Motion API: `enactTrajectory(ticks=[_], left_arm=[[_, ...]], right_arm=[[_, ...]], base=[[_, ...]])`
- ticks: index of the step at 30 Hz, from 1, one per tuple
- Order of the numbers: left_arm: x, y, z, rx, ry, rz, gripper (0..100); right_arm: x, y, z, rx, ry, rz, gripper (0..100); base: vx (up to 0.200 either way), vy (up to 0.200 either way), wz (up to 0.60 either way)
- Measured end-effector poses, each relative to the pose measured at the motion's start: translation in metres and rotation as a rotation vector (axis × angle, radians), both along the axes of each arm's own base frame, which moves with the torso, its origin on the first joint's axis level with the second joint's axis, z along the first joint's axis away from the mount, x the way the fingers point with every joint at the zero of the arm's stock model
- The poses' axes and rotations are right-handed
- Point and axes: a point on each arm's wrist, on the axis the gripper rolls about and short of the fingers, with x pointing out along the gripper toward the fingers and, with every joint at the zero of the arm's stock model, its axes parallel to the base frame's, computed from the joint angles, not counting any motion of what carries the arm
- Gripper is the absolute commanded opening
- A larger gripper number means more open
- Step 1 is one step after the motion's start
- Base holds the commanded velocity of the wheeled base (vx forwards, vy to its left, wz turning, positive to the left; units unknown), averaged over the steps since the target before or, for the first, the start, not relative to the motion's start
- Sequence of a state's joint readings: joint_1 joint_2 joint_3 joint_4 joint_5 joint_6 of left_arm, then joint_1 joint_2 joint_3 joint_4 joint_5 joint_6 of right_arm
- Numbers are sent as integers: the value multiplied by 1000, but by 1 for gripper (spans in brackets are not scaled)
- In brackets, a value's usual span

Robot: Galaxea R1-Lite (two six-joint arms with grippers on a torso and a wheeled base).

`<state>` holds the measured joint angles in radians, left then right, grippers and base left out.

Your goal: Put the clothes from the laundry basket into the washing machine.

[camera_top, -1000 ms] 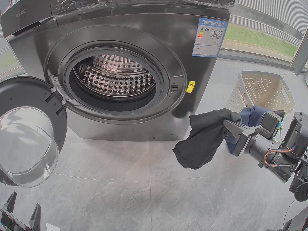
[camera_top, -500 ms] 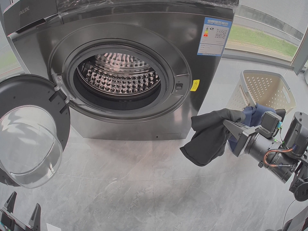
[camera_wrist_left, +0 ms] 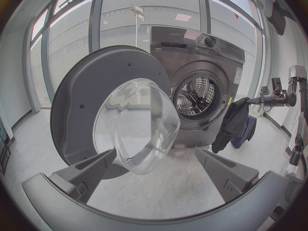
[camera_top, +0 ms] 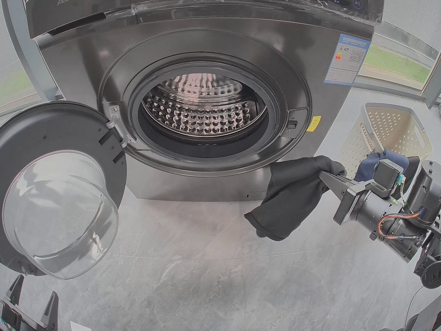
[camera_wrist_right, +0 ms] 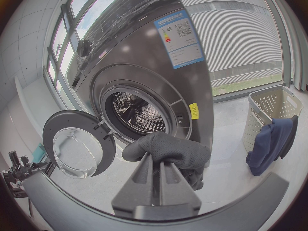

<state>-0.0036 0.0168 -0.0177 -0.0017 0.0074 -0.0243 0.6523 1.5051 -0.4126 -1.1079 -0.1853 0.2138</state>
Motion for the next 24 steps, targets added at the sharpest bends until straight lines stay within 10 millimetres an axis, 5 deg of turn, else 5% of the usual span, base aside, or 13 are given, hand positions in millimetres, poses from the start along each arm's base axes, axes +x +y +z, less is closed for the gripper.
enactTrajectory(ticks=[24], left_arm=[[0,0,0,0,0,0,100]], right_arm=[[0,0,1,1,-2,0,0]], base=[[0,0,0]])
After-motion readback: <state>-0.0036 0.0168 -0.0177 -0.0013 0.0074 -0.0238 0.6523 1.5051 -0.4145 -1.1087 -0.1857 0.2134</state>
